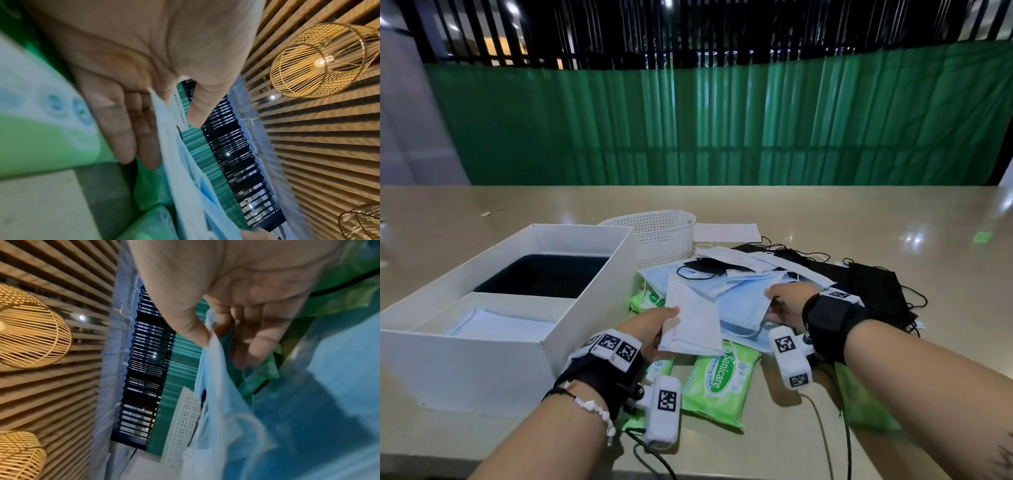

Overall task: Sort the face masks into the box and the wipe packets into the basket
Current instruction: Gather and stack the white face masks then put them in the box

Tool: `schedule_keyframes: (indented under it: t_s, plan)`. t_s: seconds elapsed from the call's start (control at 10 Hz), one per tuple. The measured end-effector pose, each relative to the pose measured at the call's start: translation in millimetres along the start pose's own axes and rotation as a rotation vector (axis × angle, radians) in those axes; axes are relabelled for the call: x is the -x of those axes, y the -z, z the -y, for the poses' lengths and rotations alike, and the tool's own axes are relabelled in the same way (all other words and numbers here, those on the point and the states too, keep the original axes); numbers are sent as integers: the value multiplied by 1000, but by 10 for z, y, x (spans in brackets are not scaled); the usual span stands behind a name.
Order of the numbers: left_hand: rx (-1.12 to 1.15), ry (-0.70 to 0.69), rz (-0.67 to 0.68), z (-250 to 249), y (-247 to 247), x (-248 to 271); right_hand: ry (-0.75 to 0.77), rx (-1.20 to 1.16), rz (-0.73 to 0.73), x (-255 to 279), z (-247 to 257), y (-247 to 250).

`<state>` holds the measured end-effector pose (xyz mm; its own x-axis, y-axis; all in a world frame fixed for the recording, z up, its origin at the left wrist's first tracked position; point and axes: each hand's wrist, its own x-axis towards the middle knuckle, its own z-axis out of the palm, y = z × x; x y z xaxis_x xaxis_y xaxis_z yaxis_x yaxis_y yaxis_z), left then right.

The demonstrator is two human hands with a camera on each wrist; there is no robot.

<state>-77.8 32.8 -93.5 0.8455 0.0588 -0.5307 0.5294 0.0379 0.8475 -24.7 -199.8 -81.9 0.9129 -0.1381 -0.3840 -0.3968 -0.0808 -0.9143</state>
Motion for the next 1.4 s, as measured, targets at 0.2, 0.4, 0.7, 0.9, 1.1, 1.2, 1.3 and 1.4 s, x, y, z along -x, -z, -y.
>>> schedule_keyframes:
  t_s: [0.2, 0.4, 0.7, 0.9, 1.1, 1.2, 1.3, 1.4]
  plan:
    - [-196, -8, -75, -13, 16, -60, 122, -70, -91, 333, 174, 134]
    - [-302, -50, -180, -4, 87, -21, 310, -48, -79, 589, 459, 268]
    - [-334, -65, -196, -5, 72, -98, 463, 9, -44, 888, 592, 241]
    - [-312, -34, -193, 7, 60, -86, 362, 132, 83, 816, 469, 125]
    - [-171, -62, -212, 15, 65, -24, 309, 230, 185, 624, 368, -133]
    - [-100, -53, -235, 58, 127, -112, 282, 42, 310, 572, 423, -282]
    - [-70, -79, -231, 87, 169, -151, 228, -16, 298, 467, 362, -438]
    - [108, -65, -162, 96, 147, -213, 95, 275, 300, 419, 123, -532]
